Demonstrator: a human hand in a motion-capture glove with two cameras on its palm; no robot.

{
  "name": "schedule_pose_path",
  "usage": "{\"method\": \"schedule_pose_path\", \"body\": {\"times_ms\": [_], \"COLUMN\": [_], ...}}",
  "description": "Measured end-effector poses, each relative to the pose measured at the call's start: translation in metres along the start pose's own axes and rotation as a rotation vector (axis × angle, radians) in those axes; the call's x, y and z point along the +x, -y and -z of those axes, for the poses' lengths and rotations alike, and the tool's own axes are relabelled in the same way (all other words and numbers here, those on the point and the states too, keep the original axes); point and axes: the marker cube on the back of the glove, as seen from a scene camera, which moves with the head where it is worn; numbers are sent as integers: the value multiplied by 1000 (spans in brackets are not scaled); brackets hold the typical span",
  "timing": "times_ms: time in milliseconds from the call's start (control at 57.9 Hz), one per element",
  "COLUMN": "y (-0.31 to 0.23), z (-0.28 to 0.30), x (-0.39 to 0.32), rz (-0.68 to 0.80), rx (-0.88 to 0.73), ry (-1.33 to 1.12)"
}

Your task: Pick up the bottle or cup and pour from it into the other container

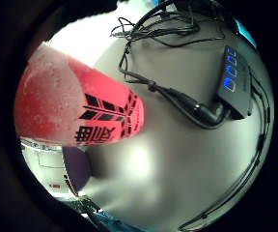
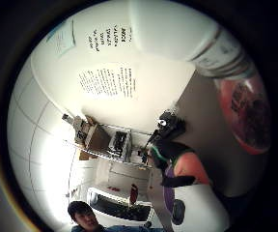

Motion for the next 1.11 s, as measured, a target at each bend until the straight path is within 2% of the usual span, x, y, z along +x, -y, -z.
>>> {"method": "schedule_pose_path", "body": {"times_ms": [346,536,674,1106], "y": [10,10,3,-9], "z": [-20,-31,-37,-20], "x": [-7,-15,-31,-120], "rz": [-2,1,38,317], "rx": [114,95,-5,-406], "ry": [147,149,80,-501]}}
